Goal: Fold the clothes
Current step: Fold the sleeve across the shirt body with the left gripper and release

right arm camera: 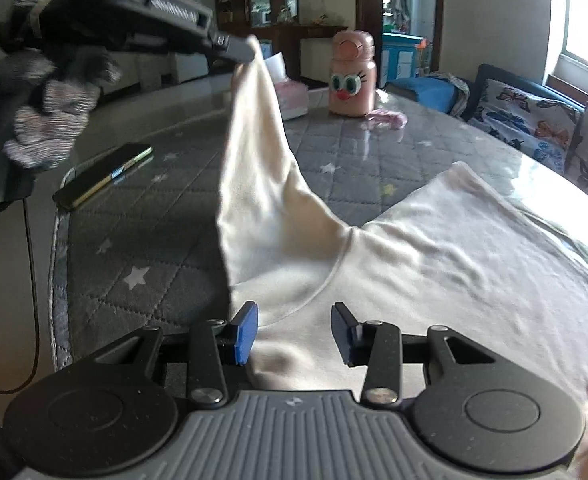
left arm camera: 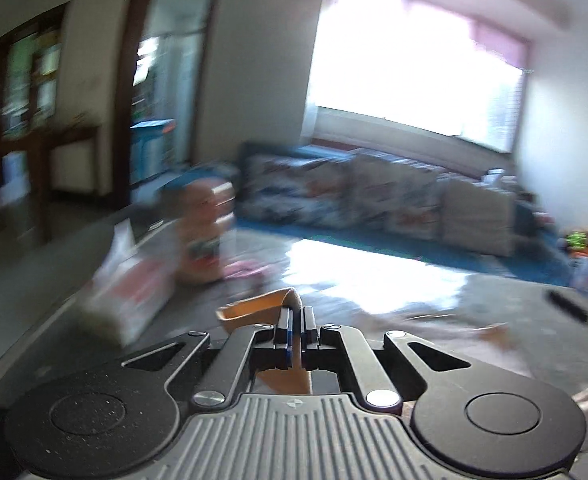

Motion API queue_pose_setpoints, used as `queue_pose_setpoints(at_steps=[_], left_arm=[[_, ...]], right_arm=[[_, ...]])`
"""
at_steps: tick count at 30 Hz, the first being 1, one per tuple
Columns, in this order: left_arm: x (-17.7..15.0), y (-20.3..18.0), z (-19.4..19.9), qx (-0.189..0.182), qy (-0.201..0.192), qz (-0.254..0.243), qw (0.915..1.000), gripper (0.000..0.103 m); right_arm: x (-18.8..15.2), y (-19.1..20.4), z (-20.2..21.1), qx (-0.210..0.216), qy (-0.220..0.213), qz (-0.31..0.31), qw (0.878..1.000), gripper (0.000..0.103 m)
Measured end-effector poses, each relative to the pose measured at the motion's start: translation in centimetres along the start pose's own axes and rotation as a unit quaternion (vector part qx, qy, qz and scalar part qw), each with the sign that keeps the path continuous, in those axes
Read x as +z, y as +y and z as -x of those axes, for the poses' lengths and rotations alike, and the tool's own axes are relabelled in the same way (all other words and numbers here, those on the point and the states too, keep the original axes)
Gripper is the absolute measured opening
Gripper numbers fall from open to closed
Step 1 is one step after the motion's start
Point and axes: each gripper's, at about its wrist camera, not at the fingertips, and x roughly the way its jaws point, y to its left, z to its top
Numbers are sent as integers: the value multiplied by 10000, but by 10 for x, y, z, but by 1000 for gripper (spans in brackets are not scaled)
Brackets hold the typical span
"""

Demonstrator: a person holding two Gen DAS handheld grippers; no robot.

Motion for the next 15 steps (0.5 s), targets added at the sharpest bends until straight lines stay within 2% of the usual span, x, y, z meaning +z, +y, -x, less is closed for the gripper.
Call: queue_pose_setpoints(at_steps=[4,9,12,15], left_arm=[[5,-48,7,-691,-108,-299,9971,4],[-3,-100,3,-1417,-34,-592,9881,4],[-12,-128,-4,-1830,163,-754,9801,4],[-25,-144,-10,-2037,428,-952,9735,5]], right_arm=[[-7,-17,18,-232,-95,-227,9994,41],[-27,-42,39,-510,-110,-644,9966,41],[-43,-58,50,-683,-74,-918,9934,41],[-57,-68,54,-772,0,-1113,9908,41]])
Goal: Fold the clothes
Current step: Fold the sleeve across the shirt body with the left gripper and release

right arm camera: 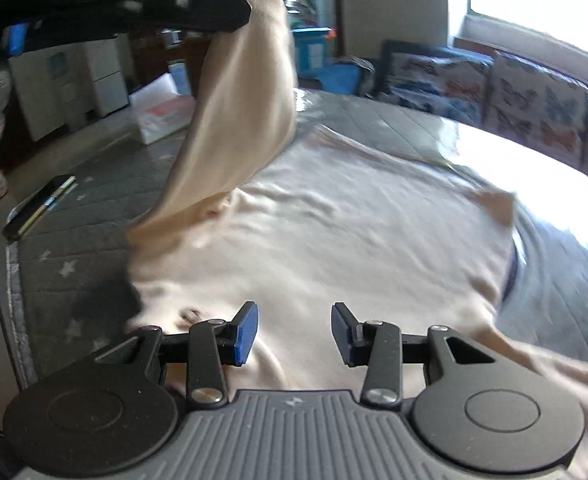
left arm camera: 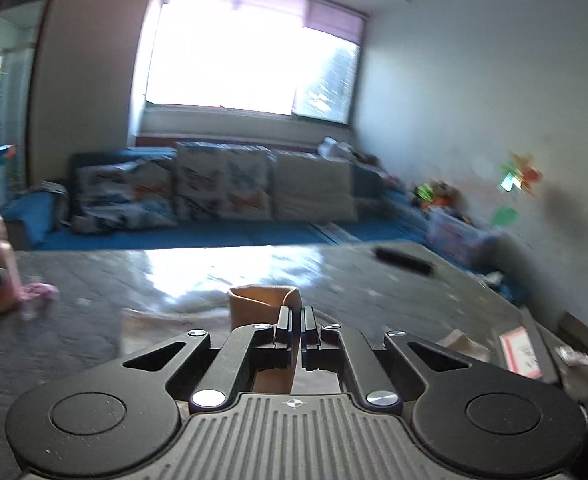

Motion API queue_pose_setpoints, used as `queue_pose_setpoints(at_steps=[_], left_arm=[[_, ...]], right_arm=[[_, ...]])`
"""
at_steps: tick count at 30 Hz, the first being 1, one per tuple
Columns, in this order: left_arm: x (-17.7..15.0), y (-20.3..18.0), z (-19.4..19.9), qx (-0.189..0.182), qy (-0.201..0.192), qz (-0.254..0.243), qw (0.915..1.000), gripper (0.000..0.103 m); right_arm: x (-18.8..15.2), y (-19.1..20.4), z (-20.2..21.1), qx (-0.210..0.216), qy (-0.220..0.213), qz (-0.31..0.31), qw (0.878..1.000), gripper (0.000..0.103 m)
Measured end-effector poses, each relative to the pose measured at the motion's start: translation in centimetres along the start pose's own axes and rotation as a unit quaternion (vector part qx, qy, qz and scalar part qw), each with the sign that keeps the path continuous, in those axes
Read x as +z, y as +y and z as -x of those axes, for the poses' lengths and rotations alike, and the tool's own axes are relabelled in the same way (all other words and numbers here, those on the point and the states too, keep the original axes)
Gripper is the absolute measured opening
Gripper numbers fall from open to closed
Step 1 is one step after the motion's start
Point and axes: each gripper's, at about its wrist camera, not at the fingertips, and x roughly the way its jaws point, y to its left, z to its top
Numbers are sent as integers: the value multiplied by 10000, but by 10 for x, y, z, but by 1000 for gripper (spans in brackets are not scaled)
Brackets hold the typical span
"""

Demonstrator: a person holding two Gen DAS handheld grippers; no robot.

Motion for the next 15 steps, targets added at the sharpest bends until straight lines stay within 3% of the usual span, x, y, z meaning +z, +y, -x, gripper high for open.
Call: queue_pose_setpoints(at_steps=[7,10,15], left_arm=[[-23,-20,-17,-401,580,-367,9968,12],[-33,-6,-5,-254,667,-521,9961,30],[-57,29,10,153,1023,-641,9926,31]], right_arm=[[-18,-16,6,-63,93,-255,9996,41],[-22,-20,11,-29,101,-305,9995,42],[-27,-25,19,80,123,-436,9989,42]])
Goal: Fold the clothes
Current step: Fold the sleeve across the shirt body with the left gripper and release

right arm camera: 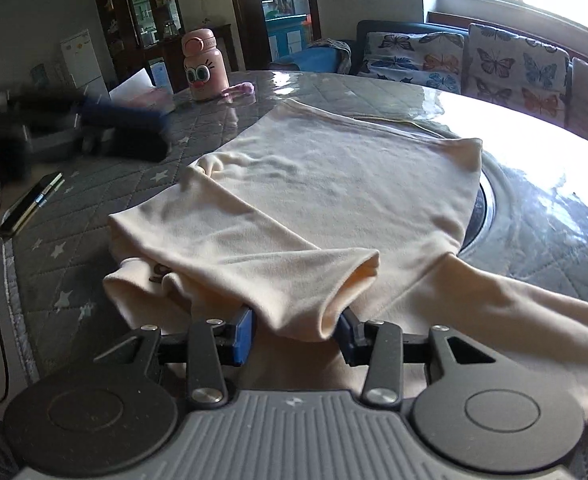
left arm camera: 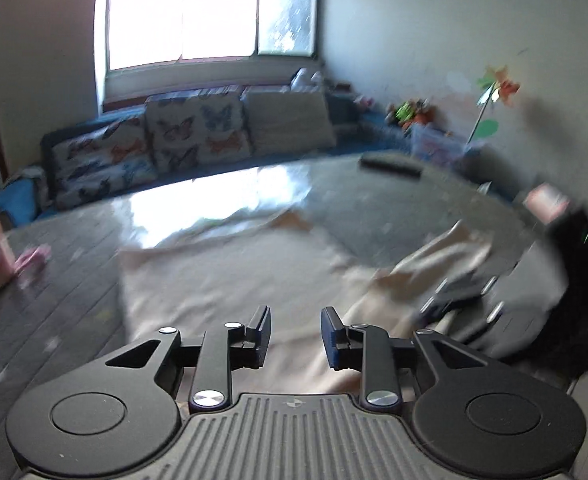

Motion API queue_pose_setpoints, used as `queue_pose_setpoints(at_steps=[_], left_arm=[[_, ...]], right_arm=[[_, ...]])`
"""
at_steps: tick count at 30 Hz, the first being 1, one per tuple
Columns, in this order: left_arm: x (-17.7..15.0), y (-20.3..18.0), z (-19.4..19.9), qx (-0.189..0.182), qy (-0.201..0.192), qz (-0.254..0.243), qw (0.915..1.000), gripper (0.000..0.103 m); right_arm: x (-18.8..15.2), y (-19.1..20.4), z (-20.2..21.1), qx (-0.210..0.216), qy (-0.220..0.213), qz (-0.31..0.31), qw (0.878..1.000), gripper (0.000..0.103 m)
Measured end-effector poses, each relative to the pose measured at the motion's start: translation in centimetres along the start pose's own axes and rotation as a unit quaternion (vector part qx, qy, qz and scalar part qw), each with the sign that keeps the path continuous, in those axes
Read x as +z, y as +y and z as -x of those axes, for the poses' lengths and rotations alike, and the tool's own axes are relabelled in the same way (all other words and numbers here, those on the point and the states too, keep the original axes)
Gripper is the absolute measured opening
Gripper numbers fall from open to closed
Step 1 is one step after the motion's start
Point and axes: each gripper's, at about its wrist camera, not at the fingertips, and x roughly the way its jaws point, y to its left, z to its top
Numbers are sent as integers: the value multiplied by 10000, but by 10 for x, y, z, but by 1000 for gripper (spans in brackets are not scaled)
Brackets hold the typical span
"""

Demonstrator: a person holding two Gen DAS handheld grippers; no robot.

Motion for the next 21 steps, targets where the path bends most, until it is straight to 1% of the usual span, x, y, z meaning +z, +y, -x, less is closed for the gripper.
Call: queue_pose_setpoints(at_steps=[2,4,6,9,11,13,14,15,16,17,18,19,21], left_arm=[[-17,15,2,215,225,37,9995,32],[-32,27,5,361,416,67,9985,35],[-41,32,6,432,512,73,9977,37],[-55,39,7,523,635,77,9966,41],[-60,40,4,594,677,35,9959,42],[-62,41,0,639,669,3,9957,41],[-62,42,-1,634,656,25,9958,41],[-62,43,-2,627,659,63,9958,41],[-62,44,-3,624,664,96,9958,37],[-63,44,-4,637,653,108,9958,31],[-64,44,-5,662,652,102,9956,14],[-64,45,-6,690,654,94,9954,8],[-66,43,-4,824,581,56,9949,4]], right_arm=[[-1,-4,4,90,6,-122,9999,43],[0,-10,7,229,5,-299,9993,47],[2,-17,8,416,13,-567,9975,47],[6,-22,6,500,40,-798,9955,47],[8,-26,2,520,64,-928,9943,46],[11,-28,-4,497,113,-1048,9932,41],[13,-28,-6,489,142,-1083,9928,36],[15,-26,-5,447,116,-1033,9936,24],[18,-23,-4,401,83,-973,9944,18],[21,-21,-3,355,50,-913,9952,9],[24,-18,-1,309,17,-854,9959,7],[27,-15,0,263,-16,-794,9965,6],[33,-10,2,170,-81,-674,9975,5]])
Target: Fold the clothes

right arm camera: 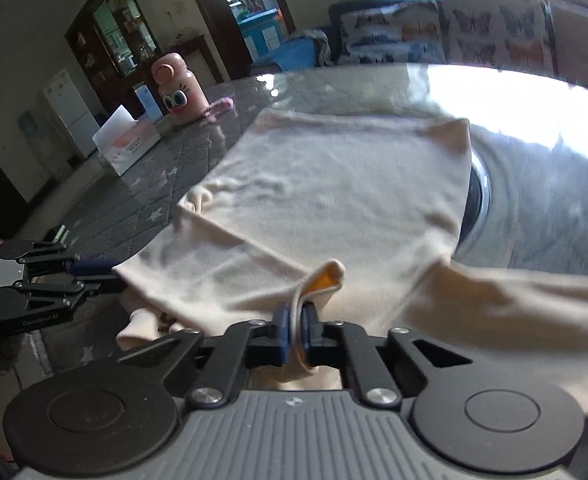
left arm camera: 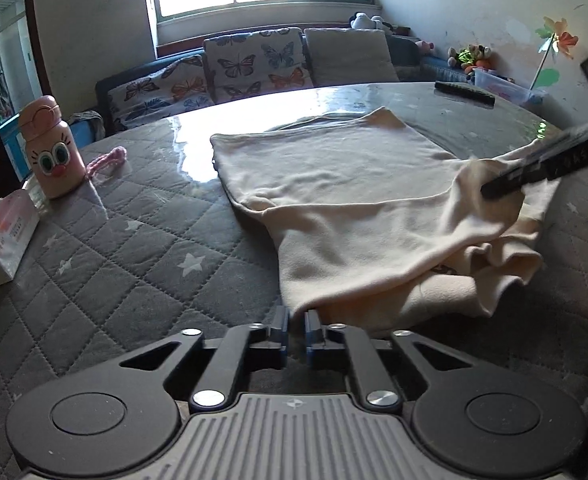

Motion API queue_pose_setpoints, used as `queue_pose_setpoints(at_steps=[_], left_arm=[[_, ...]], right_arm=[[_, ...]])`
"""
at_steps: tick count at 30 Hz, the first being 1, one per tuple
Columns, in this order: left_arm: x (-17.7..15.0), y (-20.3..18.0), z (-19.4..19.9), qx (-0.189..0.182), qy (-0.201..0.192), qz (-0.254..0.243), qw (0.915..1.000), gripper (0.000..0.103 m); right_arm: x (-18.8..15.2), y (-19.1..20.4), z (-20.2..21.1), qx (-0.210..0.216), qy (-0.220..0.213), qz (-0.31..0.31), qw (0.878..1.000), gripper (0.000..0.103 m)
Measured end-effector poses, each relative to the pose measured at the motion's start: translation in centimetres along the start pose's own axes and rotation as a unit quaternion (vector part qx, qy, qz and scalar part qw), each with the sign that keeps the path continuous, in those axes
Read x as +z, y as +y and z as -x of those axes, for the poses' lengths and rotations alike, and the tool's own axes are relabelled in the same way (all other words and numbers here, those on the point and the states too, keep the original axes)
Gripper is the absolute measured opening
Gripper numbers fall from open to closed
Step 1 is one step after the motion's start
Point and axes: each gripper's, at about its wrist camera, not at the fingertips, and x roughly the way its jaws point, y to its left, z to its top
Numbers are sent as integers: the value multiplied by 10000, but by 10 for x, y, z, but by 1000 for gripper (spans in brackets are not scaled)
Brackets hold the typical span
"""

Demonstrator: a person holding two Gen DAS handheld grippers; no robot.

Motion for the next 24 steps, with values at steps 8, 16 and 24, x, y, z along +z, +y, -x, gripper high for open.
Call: queue_pose_setpoints(at_steps=[8,16,24], left_arm=[[-9,-4,12,288,-79,67,9995,3],[-7,7,19,142,104,123,9998,8],[29,15,26,62,-270,175,9995,8]], right_arm=[[12,6,22,-52,-519,107,9986,5],[-14,-21,2,-503,71,-108,9986,12],[2,2,-1,-323,-185,437,9983,12]])
